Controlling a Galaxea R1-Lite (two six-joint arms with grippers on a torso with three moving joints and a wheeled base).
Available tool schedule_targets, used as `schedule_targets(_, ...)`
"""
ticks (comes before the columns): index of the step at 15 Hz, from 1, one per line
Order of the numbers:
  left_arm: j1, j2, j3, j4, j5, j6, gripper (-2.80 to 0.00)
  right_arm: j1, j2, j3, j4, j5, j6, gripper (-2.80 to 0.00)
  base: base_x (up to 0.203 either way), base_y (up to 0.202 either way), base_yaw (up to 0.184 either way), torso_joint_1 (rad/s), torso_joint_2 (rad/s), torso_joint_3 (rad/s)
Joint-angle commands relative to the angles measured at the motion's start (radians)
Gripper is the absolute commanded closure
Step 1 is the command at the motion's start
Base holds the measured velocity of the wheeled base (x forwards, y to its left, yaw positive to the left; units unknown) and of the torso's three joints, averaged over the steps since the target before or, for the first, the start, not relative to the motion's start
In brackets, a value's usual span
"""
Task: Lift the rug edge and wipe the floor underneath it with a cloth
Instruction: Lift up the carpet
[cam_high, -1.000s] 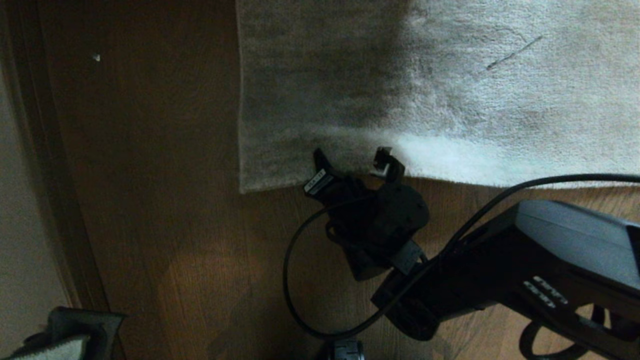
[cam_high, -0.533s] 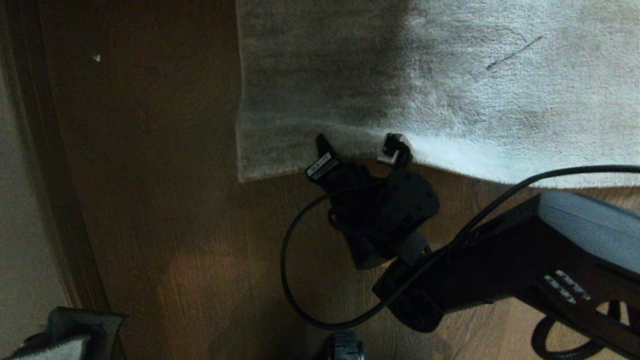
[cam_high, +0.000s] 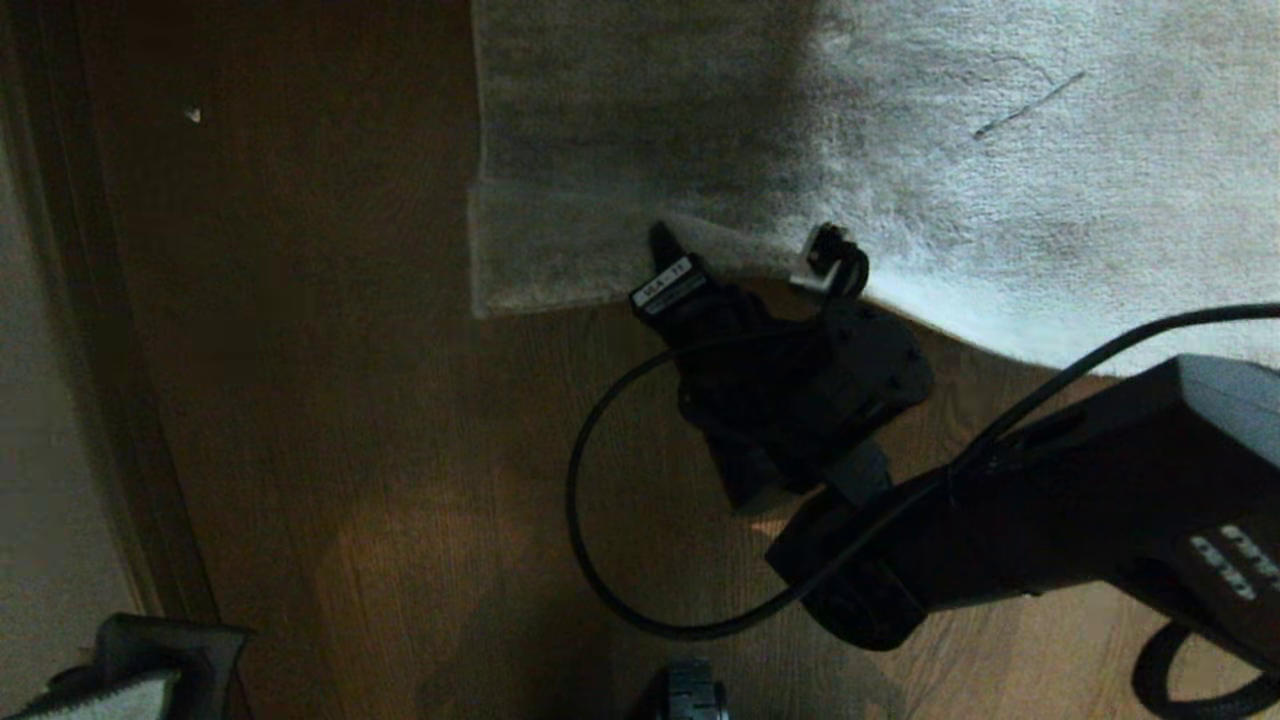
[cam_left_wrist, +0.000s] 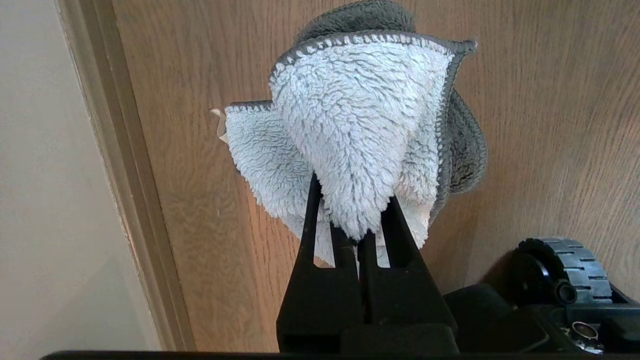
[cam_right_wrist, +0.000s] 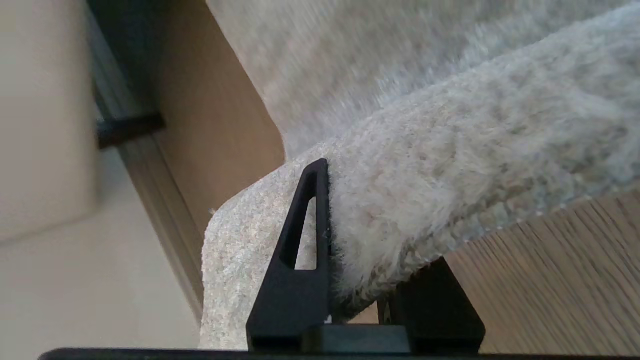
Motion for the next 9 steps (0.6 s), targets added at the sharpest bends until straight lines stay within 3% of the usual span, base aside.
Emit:
schedule_targets(1, 0.000, 0.000, 0.000, 0.000, 0.000, -0.001, 0.00, -0.001, -0.040, 0.004, -0.048, -0.004, 0.007, 0.00, 0.000, 0.000, 0.000, 0.000, 0.00, 0.000)
schedule_targets(9, 0.000, 0.000, 0.000, 0.000, 0.000, -0.001, 0.00, -0.034, -0.088, 0.004, -0.048, -0.033, 0.009, 0.00, 0.000, 0.000, 0.000, 0.000, 0.00, 0.000)
